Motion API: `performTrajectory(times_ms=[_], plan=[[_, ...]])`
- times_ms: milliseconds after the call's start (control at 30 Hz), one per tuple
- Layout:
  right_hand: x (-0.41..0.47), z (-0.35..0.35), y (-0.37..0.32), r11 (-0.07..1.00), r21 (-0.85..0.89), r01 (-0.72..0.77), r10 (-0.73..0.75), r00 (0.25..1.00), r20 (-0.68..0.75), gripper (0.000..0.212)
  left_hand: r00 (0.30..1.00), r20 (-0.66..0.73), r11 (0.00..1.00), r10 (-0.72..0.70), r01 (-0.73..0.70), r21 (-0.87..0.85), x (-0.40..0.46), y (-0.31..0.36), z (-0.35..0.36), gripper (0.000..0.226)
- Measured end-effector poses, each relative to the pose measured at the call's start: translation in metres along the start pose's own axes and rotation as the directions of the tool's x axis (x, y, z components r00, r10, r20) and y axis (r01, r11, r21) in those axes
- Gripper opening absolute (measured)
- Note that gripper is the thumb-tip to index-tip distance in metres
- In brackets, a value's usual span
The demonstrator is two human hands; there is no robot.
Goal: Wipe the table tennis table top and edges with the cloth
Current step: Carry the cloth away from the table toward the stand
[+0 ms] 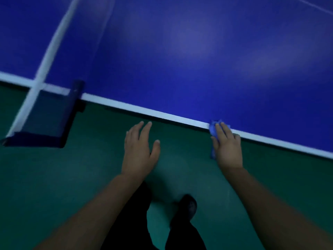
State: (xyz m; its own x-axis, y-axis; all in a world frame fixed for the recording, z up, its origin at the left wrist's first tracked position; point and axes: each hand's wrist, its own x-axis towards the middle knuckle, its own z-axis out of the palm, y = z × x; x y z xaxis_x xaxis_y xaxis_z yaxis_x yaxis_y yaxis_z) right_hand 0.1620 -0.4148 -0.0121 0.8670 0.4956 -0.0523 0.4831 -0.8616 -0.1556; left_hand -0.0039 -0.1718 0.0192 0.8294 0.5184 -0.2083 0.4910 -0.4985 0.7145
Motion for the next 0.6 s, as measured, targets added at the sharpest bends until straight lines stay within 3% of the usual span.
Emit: performTrajectory(times_ms=[133, 267, 400, 600], plan=[[-0.089, -0.042, 0.043, 0.860, 0.377, -0.345, 0.367, 0.930, 0.013, 0.046, 0.967, 0.244, 0.992, 0.065, -0.036, -0.123, -0.037, 0.083, 0.043, 0.053], [-0.201, -0.104, 0.098, 0.522, 0.693, -0.497, 0.687, 0.726, 0.003, 0.044, 0.922, 0.366, 0.983, 0.125, -0.064, -0.175, -0.087, 0.170, 0.104, 0.039], [-0.324, -0.163, 0.179, 0.225, 0.827, -0.515, 0.866, 0.495, 0.073, 0.045, 0.842, 0.502, 0.969, 0.200, -0.093, -0.230, -0.155, 0.274, 0.172, 0.035], [-0.484, -0.231, 0.302, 0.070, 0.882, -0.466, 0.977, 0.209, 0.033, 0.046, 0.687, 0.657, 0.947, 0.310, -0.166, -0.274, -0.265, 0.420, 0.295, 0.036]])
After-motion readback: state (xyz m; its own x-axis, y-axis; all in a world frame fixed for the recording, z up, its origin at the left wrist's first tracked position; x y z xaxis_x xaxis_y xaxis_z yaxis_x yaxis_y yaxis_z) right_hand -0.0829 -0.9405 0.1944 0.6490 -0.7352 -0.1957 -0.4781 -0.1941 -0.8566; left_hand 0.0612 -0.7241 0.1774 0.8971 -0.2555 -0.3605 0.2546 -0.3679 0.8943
